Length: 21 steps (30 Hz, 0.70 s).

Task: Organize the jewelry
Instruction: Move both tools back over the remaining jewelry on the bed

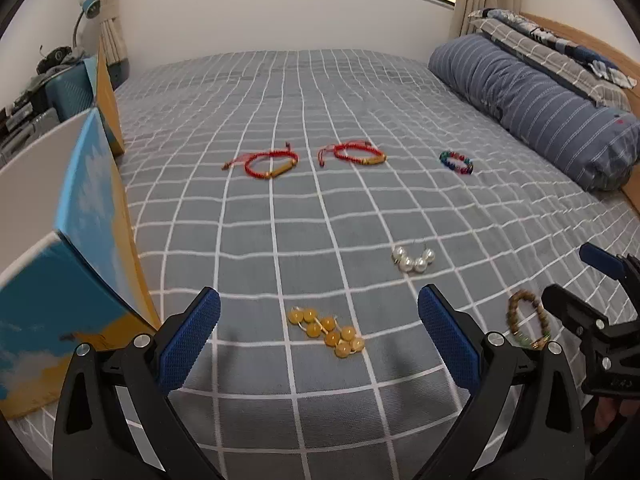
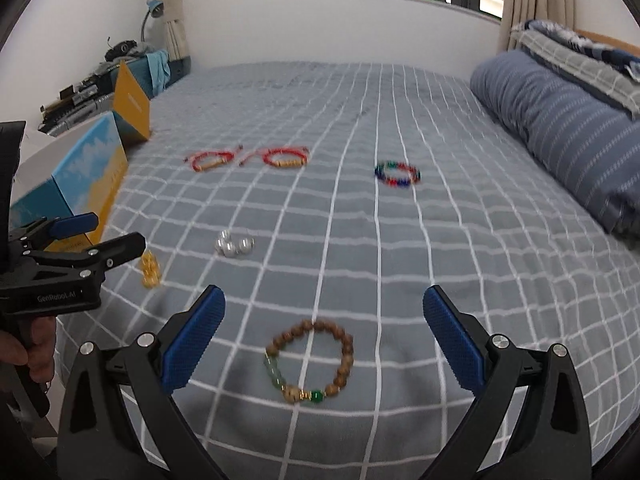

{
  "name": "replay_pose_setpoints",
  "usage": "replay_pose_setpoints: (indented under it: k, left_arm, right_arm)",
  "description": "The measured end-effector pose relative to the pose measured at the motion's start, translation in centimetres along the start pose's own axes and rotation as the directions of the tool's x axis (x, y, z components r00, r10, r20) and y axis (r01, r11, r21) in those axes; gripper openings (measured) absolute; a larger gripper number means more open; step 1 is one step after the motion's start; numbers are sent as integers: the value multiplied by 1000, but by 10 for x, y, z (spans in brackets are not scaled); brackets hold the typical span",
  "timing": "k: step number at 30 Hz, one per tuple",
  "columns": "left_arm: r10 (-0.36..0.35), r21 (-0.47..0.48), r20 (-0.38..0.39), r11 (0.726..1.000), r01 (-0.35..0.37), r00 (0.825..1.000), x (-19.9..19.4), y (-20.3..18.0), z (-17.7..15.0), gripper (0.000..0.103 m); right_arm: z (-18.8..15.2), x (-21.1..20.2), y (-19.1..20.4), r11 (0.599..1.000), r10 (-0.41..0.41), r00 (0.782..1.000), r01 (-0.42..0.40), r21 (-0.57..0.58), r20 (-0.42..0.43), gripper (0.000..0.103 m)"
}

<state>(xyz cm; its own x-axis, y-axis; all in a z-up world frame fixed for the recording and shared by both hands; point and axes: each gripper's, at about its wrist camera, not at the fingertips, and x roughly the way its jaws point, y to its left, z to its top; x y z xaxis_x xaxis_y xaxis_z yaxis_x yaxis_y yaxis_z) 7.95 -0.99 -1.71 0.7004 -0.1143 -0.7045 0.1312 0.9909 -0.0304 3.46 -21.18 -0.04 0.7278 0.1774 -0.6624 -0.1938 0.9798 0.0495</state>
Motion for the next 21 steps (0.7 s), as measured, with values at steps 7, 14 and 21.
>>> replay_pose_setpoints:
  k: [7,14,21]
  left_arm:
    - [-6,-21,-42,1000,5,999,18,6,-17,97]
    - [-12,-25,-63,1000,10,998,29,9,-23,97]
    - [-9,-11,-92,1000,8,996,35,7,-23,86]
  right_arm:
    - [-23,15,5,1000,19,999,-19,20,-50,95]
    - [-35,24,6,999,4,998,-1,37,-68,95]
    - [-37,29,3,998,23,996,-19,54,-82,95]
